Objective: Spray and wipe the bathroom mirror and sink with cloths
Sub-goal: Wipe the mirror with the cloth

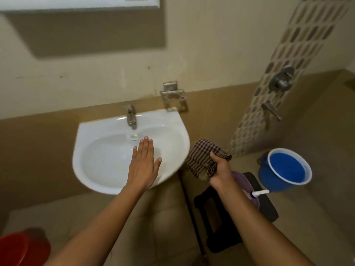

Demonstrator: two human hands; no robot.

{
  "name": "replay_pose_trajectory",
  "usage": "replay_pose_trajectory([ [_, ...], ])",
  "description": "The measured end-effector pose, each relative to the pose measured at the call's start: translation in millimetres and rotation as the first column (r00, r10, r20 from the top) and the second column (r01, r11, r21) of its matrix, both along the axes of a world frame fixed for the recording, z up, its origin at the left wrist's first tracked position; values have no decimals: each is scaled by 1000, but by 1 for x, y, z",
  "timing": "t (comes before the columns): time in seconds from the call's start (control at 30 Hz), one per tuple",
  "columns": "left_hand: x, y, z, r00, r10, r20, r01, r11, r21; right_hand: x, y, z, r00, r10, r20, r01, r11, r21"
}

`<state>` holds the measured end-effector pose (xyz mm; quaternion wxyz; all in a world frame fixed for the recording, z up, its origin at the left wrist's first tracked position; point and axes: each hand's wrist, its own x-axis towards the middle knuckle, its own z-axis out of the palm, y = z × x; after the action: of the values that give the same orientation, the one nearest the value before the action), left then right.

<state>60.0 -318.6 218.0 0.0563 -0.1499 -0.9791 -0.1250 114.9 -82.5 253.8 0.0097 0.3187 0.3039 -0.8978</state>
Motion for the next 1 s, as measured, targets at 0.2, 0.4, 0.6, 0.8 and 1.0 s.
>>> replay_pose_trajectory([
  [0.2, 23, -84, 38, 991, 119, -64, -115, 992, 55, -3, -77, 35, 989, 144, 22, -144, 989, 33],
  [0.4, 29, -140, 71, 972, 189, -138, -180, 981, 73, -9, -136, 74, 979, 198, -51, -193, 977, 92],
  [0.6, 6, -167, 111, 944, 220, -247, -201, 974, 101, -35, -162, 107, 963, 245, -114, -223, 959, 177],
  [0.8, -45, -172, 169, 899, 244, -364, -209, 969, 134, -86, -164, 155, 944, 245, -221, -201, 958, 202],
  [1.0, -108, -170, 253, 804, 275, -528, -219, 961, 167, -146, -159, 219, 887, 222, -406, -121, 958, 260],
])
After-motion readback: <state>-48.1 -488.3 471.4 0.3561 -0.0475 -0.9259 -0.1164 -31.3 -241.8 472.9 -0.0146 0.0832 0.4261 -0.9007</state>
